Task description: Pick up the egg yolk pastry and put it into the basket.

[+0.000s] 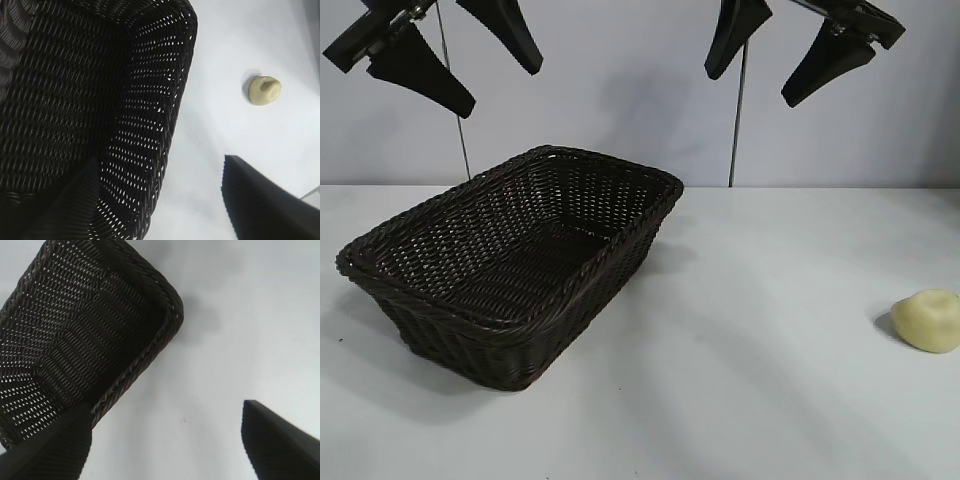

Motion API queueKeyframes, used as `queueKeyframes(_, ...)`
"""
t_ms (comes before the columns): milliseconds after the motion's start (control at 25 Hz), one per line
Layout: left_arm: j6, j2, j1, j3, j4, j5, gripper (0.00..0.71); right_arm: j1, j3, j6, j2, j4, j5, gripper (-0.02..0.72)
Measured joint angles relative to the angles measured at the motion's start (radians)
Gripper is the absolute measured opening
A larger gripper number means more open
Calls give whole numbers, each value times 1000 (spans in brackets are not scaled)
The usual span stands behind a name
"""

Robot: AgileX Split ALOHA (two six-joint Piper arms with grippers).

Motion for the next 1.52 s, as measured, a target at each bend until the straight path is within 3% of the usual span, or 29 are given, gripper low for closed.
queueKeyframes(1320,0,0,0,0,0,-12,507,0,0,0,0,0,1,589)
queueKeyframes(1520,-88,-3,0,0,0,34,507,0,0,0,0,0,8,589)
